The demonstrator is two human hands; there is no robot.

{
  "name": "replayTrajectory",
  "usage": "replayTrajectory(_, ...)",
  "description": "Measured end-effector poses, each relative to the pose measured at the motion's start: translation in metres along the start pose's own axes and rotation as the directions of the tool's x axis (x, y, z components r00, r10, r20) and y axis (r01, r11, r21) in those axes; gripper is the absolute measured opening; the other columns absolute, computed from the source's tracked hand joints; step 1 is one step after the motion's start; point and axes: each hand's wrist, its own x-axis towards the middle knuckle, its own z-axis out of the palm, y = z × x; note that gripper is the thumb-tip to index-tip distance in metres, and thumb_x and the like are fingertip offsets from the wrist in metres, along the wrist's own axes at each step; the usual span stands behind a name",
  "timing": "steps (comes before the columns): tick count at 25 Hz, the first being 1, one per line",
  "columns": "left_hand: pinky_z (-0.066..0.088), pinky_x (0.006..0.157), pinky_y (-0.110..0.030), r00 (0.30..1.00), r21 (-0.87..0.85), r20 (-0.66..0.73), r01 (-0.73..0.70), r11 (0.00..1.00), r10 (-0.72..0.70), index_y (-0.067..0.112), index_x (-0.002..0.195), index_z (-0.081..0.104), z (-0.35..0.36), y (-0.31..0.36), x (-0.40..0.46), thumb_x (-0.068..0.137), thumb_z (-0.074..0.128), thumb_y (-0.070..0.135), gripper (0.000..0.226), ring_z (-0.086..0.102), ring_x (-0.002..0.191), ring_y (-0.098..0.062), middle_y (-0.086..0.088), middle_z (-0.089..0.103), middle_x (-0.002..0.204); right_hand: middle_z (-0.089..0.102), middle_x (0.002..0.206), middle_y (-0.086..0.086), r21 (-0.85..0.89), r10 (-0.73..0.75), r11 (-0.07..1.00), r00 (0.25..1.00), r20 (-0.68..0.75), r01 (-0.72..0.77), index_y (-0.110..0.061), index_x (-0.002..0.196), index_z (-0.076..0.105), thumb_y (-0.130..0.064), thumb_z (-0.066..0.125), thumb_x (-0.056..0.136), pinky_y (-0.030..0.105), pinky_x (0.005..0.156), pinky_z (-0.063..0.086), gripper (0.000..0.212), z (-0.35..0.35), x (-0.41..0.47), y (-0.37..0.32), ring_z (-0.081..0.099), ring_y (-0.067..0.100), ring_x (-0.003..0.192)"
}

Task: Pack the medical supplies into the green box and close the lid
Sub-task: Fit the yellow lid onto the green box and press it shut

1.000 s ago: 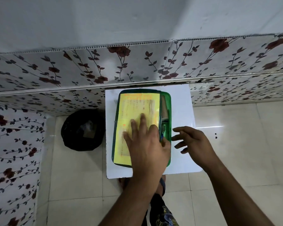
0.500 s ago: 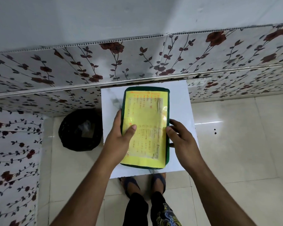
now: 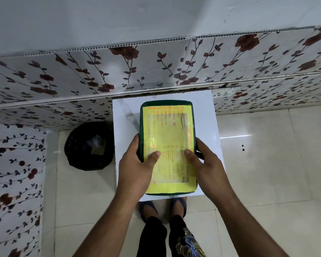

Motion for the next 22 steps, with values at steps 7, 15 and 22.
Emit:
replayTrajectory(7,0.044,0.101,-0.036,0.998,-0.116,-0.041,0.042,0.992,-0.047,0.039,0.141,0.039,-0.004,0.018,0.026,0.091,0.057,0.044,0.053,0.054,0.122,-0.006,0.016,0.053,0.139,0.060,0.129,-0.006,0.067,0.044,0.997,0.991,-0.127,-0.035,-0.028,0.139,0.052,-0.036,0.052,0.098,0.022,0.079,0.049,0.042,-0.008,0.031,-0.020,0.059,0.012,0.113)
replayTrajectory(15,0.042,0.069,-0.026,0.999,-0.101,-0.051,0.014,0.995,-0.019,0.019,0.099,0.058,0.015,0.043,0.100,0.101,0.033,0.044,0.036,0.056,0.080,-0.013,-0.001,0.061,0.089,0.071,0.085,0.002,0.245,0.042,0.969,0.976,-0.214,0.012,-0.021,0.092,0.072,-0.036,0.048,0.100,0.040,0.082,0.050,0.029,0.022,0.107,-0.054,0.067,0.026,0.088)
replayTrajectory(22,0.036,0.066,-0.032,0.992,-0.087,-0.122,-0.021,0.996,0.010,0.014,0.092,0.057,0.021,0.039,0.110,0.101,0.034,0.040,0.036,0.048,0.069,-0.014,0.003,0.054,0.075,0.063,0.068,-0.003,0.342,0.103,0.940,0.965,-0.242,-0.014,-0.018,0.078,0.069,-0.031,0.052,0.098,0.034,0.070,0.042,0.030,0.023,0.108,-0.057,0.057,0.018,0.070)
